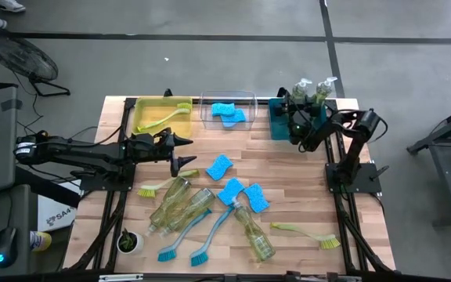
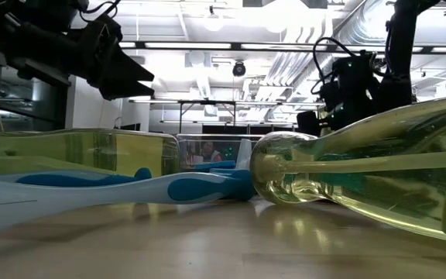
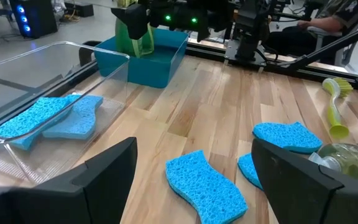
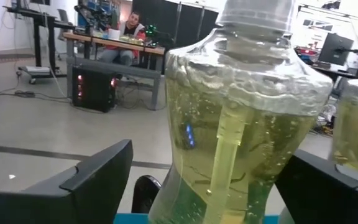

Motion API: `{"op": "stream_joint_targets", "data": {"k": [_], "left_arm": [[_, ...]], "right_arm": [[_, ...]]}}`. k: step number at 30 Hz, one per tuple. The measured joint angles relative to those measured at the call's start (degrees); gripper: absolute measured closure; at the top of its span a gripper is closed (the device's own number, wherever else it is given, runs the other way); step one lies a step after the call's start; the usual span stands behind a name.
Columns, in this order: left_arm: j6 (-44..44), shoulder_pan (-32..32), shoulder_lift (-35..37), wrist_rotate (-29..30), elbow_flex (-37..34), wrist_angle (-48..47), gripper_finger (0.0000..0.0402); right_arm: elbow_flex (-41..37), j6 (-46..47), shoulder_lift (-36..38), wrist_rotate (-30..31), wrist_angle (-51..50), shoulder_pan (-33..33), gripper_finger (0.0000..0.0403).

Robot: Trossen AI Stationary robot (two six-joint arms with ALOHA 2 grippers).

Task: Pick & Place Kitchen Sink Supplies
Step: Put the dish soap into the blue bin, then put the right yellow dish brush into the yellow bin

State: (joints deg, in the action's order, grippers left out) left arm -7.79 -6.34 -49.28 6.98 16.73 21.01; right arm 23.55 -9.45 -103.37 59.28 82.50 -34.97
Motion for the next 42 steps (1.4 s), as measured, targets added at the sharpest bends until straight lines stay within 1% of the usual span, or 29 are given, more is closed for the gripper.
{"op": "stream_joint_targets", "data": {"k": [4, 8, 16, 21, 29, 32, 36, 42], "left_arm": [[0.0, 0.0, 0.0, 0.0, 0.0, 0.0, 0.0089], [0.0, 0.0, 0.0, 0.0, 0.0, 0.0, 0.0089], [0.0, 0.0, 0.0, 0.0, 0.0, -0.1, 0.0089], [-0.2, 0.0, 0.0, 0.0, 0.0, -0.2, 0.0089], [-0.2, 0.0, 0.0, 0.1, 0.0, -0.2, 0.0089], [-0.2, 0.0, 0.0, 0.1, 0.0, -0.2, 0.0089], [-0.2, 0.0, 0.0, 0.1, 0.0, -0.2, 0.0089], [-0.4, 0.0, 0.0, -0.2, 0.0, -0.2, 0.0089]], "right_arm": [[0.0, -2.0, 0.0, 3.7, 0.1, 1.9, 0.0041], [0.0, -4.6, 0.0, 8.8, 1.2, 3.4, 0.0040], [0.0, -6.3, 0.0, 17.0, 1.4, 6.9, 0.0040], [0.0, -8.1, 0.0, 19.4, 1.9, 10.6, 0.0041], [0.0, -14.8, 0.0, 24.9, 3.0, 21.5, 0.0040], [0.0, -19.0, 0.0, 27.4, 5.9, 26.5, 0.0041], [0.0, -25.2, 0.7, 28.8, 7.1, 33.1, 0.0041], [0.0, -33.1, 4.2, 28.5, 7.2, 43.7, 0.0041]]}}
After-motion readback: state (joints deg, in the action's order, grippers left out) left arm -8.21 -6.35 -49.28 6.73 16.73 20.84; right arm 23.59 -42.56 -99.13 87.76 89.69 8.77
